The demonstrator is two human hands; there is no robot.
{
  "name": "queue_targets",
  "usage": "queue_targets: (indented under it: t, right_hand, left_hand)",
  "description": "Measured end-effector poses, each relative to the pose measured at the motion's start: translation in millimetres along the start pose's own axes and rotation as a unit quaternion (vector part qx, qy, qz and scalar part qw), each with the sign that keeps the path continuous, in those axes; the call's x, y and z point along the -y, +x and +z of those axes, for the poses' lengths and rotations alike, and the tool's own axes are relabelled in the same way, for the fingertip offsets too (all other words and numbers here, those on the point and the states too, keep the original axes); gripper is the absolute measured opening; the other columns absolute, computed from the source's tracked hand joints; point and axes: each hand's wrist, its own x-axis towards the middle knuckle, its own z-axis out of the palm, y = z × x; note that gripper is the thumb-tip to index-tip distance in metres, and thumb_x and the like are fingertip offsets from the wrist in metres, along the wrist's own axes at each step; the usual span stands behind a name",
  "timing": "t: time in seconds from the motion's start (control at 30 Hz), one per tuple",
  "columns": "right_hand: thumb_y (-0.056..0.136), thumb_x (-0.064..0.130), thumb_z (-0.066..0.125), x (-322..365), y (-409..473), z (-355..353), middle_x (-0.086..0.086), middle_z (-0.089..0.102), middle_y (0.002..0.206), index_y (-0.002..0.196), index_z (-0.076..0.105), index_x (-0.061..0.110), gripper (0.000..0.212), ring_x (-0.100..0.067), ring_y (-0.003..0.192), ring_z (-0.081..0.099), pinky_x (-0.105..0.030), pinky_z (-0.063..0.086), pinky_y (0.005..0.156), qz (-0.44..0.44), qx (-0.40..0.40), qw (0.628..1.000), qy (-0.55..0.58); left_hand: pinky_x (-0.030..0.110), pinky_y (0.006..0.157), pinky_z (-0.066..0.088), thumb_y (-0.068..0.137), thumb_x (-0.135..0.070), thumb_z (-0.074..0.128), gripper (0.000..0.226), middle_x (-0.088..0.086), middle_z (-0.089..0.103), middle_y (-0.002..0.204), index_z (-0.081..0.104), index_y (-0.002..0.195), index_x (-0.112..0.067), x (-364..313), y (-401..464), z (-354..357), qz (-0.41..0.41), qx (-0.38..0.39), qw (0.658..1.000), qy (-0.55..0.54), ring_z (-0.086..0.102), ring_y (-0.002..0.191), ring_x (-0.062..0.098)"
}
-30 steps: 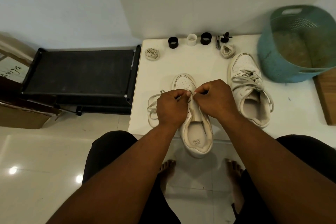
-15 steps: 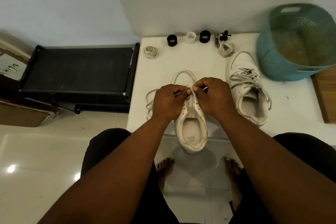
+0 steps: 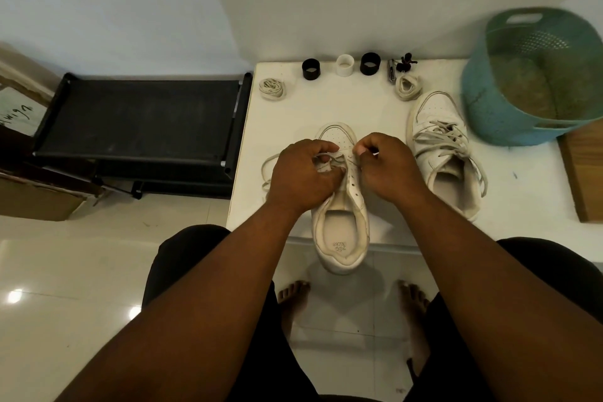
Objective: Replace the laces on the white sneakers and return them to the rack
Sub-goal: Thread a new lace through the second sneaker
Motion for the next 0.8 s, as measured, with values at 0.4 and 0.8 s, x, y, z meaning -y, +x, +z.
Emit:
queue_targets:
  t: [0.4, 0.8]
  right_hand:
    - [0.097, 0.022, 0.060, -1.5, -1.5, 11.5, 0.004, 0.062, 0.091, 0.090, 0.061, 0.019, 0.008, -0.015, 0.085, 0.057, -0.034, 0.046, 0.078, -0.017, 0.014, 1.000, -0.006]
    - [0.105, 0.019, 0.044, 20.8, -2.2, -10.3, 0.004, 0.069, 0.083, 0.091, 0.056, 0.023, 0.018, -0.013, 0.078, 0.070, -0.031, 0.047, 0.067, 0.164, -0.057, 0.923, 0.343]
  left_hand:
    - [0.036, 0.086, 0.058, 0.084, -0.024, 0.076, 0.033, -0.011, 0.075, 0.089, 0.074, 0.115, -0.033, 2.8, -1.7, 10.5, -0.013, -0.001, 1.000, -0.011, 0.070, 0.090, 0.008]
    - [0.022, 0.099, 0.039, 0.075, -0.043, 0.076, 0.052, -0.007, 0.070, 0.117, 0.071, 0.124, -0.026, 5.5, -0.8, 3.7, 0.035, 0.004, 0.999, 0.032, 0.056, 0.114, 0.014]
